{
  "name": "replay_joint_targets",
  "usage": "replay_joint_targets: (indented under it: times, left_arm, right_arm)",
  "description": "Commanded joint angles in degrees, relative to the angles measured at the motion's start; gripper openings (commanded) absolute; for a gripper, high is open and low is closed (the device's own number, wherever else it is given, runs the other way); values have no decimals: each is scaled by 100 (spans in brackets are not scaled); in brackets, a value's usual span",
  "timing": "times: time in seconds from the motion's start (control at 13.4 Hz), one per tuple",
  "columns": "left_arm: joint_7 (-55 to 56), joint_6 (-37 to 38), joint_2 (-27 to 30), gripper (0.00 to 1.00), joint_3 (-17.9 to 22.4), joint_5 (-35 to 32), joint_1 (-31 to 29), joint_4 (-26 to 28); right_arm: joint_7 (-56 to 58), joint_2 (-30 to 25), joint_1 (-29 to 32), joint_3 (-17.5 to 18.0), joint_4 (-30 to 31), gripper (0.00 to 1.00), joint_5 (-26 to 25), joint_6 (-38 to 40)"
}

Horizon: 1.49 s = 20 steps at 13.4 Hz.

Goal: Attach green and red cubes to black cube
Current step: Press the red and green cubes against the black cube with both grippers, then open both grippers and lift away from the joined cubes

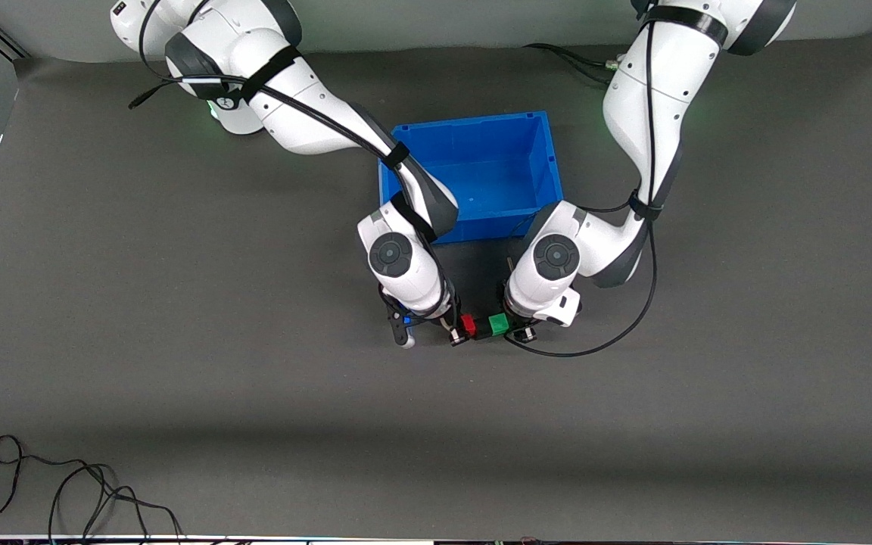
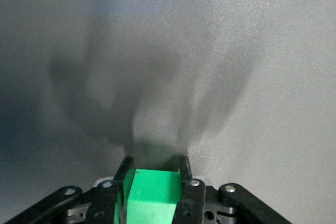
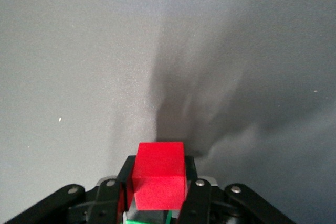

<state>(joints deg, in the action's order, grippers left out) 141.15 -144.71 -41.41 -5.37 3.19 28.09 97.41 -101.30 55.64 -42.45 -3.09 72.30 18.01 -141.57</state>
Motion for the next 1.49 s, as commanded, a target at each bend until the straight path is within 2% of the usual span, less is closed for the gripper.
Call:
replay_joint_targets:
  times: [0.0, 0.07, 0.3, 0.37, 0.45, 0.75, 1.05, 1.2, 1.42]
  left_arm:
    - [194, 74, -60, 0, 80, -99, 109, -178]
    - [194, 83, -60, 0, 80, -108, 118, -205]
    - [168, 83, -60, 0, 80, -117, 109, -249]
    - [115, 92, -60, 60, 80, -239, 109, -249]
    - [132, 109, -42, 100, 80, -519, 92, -249]
    - [-261, 354, 220, 100, 71, -1031, 21, -231]
    - [-2236, 1443, 896, 100, 45, -935, -399, -161]
    - [-3114, 1996, 1344, 100, 10, -882, -830, -91]
    - [-4110, 2823, 1706, 100, 10, -794, -1365, -82]
  right_arm:
    - [-135, -115, -27, -7, 74, 91, 71, 86]
    - [-127, -115, -27, -7, 74, 100, 71, 86]
    - [-127, -272, 70, -24, 91, 100, 71, 156]
    - [-118, -386, 175, -42, 83, 100, 71, 452]
    - [-57, -561, 280, -60, 74, 100, 62, 812]
    - [48, -1282, 755, -68, 91, 100, -34, 1877]
    - [1031, -1994, 1247, -77, 126, 100, -52, 3176]
    - [1637, -2494, 1371, -278, 450, 100, -61, 3495]
    - [2831, -3460, 1362, -665, 1398, 100, -61, 3540]
